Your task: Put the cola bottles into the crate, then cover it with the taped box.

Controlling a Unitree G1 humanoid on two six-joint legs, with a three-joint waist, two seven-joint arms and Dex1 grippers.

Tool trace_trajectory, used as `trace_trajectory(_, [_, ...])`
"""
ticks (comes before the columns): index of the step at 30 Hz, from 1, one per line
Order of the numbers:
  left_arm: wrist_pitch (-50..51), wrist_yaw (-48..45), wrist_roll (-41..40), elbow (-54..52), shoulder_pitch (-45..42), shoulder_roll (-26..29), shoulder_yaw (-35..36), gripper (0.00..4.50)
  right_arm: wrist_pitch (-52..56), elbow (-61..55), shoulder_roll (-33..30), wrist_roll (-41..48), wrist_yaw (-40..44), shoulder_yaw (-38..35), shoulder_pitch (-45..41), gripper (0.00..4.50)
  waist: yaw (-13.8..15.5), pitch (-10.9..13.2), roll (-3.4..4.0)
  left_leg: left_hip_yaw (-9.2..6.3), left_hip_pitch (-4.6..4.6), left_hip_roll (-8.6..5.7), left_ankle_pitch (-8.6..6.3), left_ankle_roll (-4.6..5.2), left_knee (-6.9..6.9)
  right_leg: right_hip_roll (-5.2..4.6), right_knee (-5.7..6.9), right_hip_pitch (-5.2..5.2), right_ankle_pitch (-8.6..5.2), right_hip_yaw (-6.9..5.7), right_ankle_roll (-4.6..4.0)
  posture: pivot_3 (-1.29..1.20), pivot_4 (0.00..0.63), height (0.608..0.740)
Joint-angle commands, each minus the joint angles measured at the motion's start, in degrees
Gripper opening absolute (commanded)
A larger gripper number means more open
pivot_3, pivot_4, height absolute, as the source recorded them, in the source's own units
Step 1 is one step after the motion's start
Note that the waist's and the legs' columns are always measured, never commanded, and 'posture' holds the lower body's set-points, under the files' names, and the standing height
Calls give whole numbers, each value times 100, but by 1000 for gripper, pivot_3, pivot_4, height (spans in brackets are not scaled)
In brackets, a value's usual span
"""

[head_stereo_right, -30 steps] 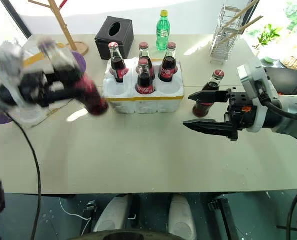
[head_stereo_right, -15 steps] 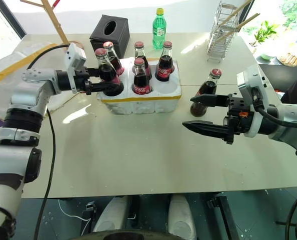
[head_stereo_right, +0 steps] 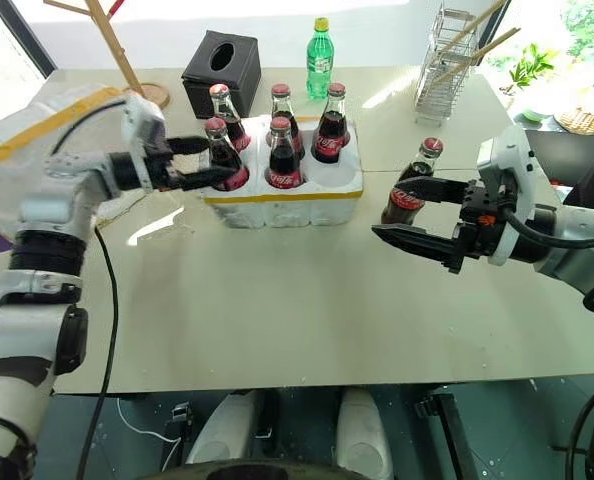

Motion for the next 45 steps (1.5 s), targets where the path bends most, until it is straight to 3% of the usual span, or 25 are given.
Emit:
trace_trajectory(1, [1205, -222, -1182, -1321, -33, 514, 707, 4486, -14, 104, 62, 2, -120, -436, 189, 4500, -1, -4, 6, 0, 2, -2, 2, -4, 0, -2, 2, 1, 0, 1, 0, 0, 150, 740])
trace_trajectory(5, [2130, -526, -2258, -2705, 567, 984, 958, 4486, -254, 254, 286, -411, -455, -379, 354, 4500, 14, -7, 13, 0, 28, -4, -1, 1, -3, -4, -12, 27, 0, 3, -1, 0, 150, 740])
trace_trajectory(10, [1784, -308, -2036, -3803, 1552, 967, 517, 4486, -466, 614, 889, -893, -1134, -16, 98, 4500, 15, -7, 13, -2, 66, -4, -3, 3, -4, -3, -24, 65, -1, 7, -2, 0, 150, 740])
trace_trajectory(19, [1422, 384, -1891, -4171, 1985, 491, 222, 4486, -1179, 1858, 1824, -1897, -1809, 431, -449, 4500, 1, -6, 16, 5, 71, -4, 2, -4, -13, 1, -22, 58, -2, 13, -3, 0, 150, 740])
trace_trajectory(31, [1421, 637, -1970, -4260, 1944, 466, 113, 4486, -1754, 3248, 2518, -2449, -1654, 875, -1456, 4500, -15, -6, 17, 5, 72, -2, 2, -5, -15, 6, -22, 58, -2, 13, -3, 0, 150, 740])
trace_trajectory(34, [1368, 660, -1909, -4250, 1925, 491, 73, 4500, -1987, 3542, 2581, -2508, -1568, 807, -1649, 3684, -7, -6, 18, 4, 73, -2, 2, -5, -16, 6, -21, 58, -2, 13, -3, 0, 150, 740])
trace_trajectory(36, [1392, 710, -1946, -4257, 1908, 506, 95, 4500, -1983, 3339, 2504, -2429, -1389, 781, -1693, 2884, -10, -5, 18, 5, 73, -3, 3, -7, -17, 6, -22, 58, -2, 13, -3, 0, 150, 740])
trace_trajectory(42, [1426, 897, -2028, -4272, 1992, 593, 290, 4500, -1533, 2482, 2326, -1808, -1254, 498, -2427, 2887, -89, 5, 36, 6, 67, -3, 18, -33, -24, 6, -22, 44, -2, 14, -3, 0, 150, 740])
trace_trajectory(45, [1400, 989, -2018, -4217, 2024, 609, 355, 4500, -1187, 2231, 2398, -1607, -1175, 709, -2902, 2887, -152, 6, 36, 7, 63, -1, 20, -35, -33, 6, -21, 34, -2, 15, -3, 0, 150, 740])
